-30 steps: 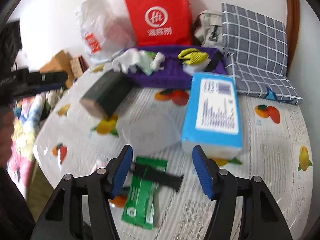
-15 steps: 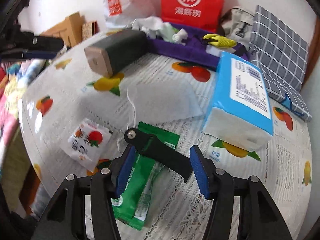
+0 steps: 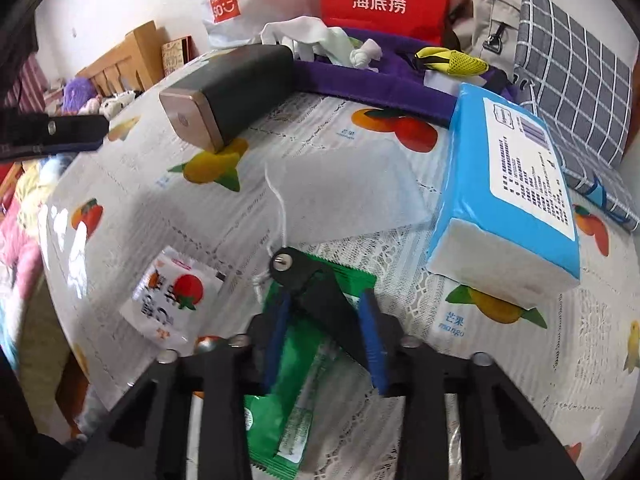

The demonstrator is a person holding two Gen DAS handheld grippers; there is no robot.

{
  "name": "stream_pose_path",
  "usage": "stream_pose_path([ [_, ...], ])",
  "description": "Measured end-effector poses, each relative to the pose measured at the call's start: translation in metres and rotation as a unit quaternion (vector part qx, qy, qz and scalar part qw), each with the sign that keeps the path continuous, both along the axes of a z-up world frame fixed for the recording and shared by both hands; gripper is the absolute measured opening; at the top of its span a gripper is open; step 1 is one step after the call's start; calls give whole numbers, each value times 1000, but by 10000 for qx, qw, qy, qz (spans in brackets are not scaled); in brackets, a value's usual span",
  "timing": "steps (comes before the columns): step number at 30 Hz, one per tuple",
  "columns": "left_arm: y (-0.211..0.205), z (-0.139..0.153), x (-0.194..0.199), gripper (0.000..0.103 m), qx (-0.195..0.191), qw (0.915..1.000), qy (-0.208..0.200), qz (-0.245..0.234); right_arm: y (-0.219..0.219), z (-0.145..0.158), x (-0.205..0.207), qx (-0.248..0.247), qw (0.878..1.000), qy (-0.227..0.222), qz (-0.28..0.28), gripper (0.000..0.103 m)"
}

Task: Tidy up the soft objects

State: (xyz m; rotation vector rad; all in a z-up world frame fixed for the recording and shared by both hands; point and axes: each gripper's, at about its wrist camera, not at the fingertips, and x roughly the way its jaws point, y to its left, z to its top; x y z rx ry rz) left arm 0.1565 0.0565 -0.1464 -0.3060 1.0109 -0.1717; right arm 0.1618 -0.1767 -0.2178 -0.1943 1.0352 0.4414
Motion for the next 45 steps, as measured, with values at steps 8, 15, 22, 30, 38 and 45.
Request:
stream_pose_path([
  [8, 8, 0, -8, 52, -67, 9999, -1, 100, -5, 12, -2, 409, 9987, 262, -122, 18],
  [15, 3, -1, -11, 52, -35, 10000, 20, 39, -2, 5, -11, 86, 9998, 170, -12, 21],
  [22, -8, -2, -14, 52, 98, 9999, 50, -34, 1, -6, -20, -239, 9994, -107, 204, 52],
  [30, -25, -17, -16, 52, 353, 9989, 254, -167, -21, -2, -15, 289, 9996, -70, -5, 21],
  [38, -52, -41, -18, 52, 588, 9956, 559, -466, -46, 2, -10, 886, 9952, 24, -409, 21],
  [45, -76, -61, -17, 52, 553, 9926, 829, -694, -62, 11, -16, 1203, 9907, -82, -623, 21],
])
